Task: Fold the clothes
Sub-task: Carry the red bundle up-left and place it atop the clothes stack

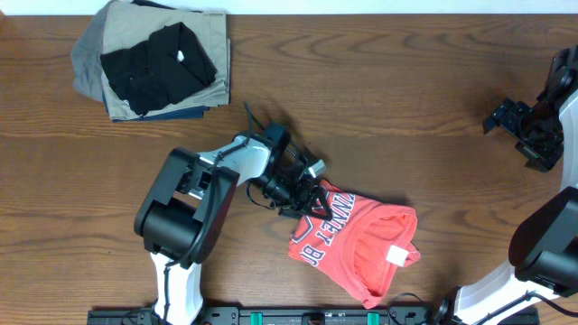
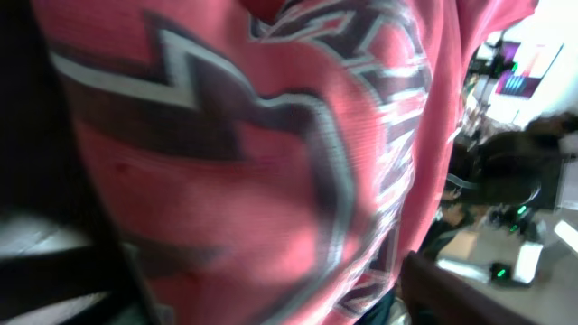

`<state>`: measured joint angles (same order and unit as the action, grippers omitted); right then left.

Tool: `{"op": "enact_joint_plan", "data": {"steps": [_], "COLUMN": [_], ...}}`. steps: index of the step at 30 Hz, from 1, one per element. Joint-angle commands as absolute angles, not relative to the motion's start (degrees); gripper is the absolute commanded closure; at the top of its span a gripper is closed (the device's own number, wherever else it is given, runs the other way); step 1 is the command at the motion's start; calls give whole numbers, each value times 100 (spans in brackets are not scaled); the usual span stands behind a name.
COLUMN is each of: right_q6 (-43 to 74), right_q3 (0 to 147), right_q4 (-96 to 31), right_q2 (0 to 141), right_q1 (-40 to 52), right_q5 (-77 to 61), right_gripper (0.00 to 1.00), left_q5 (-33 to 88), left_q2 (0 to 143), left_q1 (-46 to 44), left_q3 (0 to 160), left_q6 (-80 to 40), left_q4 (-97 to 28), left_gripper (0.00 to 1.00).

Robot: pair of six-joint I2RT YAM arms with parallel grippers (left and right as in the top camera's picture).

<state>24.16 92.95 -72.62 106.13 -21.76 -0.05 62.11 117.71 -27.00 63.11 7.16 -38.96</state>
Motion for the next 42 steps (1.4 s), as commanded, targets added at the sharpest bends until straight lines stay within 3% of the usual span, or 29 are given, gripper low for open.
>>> {"op": "enact_joint_plan", "data": {"steps": [1,9,14,26,42], "right_q6": [2504,2504,2504,2504,2506], "right_q3": [9358,9358,9358,9358,9358], "right_q4": [-7269,-7269,-7269,-7269,-7269], "right_q2": [10639,10639,10639,10639,10639], "right_q1": [-2211,-2211,-2211,-2211,-2211], "right_q5": [16,16,16,16,16], "right_gripper": [1,1,1,1,1], "left_q5": [5275,5065,3894,613,270], "left_q2": [12097,12090,12060,12053,12053], "left_q1": [-2812,-2810,-2786,-2261,-827], "left_q3": [6099,6257,6733,8842,9317], "left_q6": [419,-132,-766,-187,301], "left_q4": [-3822,-3809,-4152,-4856,-3332], "left_gripper": [40,94,94,94,94]}}
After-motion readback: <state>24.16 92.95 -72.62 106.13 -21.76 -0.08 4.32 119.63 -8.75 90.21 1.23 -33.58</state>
